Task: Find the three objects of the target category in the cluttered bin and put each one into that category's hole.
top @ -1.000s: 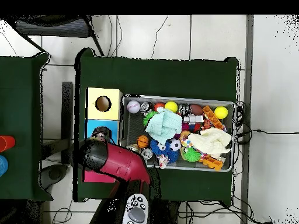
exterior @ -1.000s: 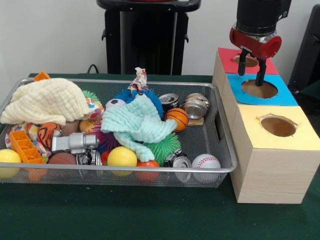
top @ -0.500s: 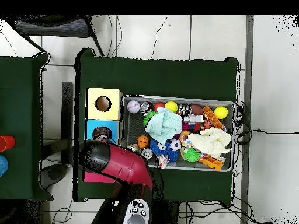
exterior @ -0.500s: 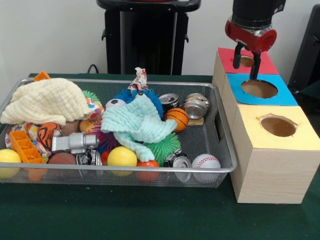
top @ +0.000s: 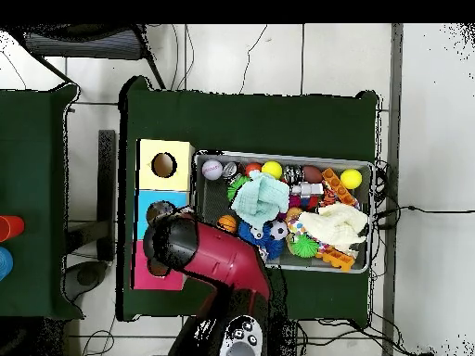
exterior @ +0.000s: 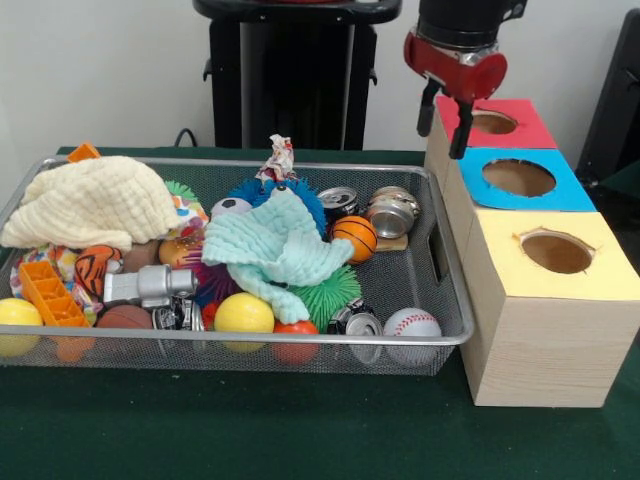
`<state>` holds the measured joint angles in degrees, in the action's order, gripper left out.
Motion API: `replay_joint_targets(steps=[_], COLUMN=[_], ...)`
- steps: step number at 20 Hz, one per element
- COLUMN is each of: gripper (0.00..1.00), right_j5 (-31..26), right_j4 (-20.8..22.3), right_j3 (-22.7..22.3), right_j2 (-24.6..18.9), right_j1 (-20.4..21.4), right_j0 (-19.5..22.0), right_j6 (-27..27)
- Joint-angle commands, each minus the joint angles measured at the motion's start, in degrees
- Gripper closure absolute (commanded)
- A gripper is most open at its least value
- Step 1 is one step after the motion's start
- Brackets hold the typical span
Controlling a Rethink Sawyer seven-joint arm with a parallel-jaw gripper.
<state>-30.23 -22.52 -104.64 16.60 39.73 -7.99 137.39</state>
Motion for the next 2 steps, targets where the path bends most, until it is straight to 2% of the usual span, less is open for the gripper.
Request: replay_joint_targets(steps=[1,2], gripper=[0.0,0.0], right_j5=[-5.2,-6.0], right_j4=[4.2,4.6], right_j3=[6.1,6.8], right_j2=[-0.6,-0.3], right_j1=[-3.0,-3.0], right_j0=[2.7,2.5], right_j6=[3.2,3.5])
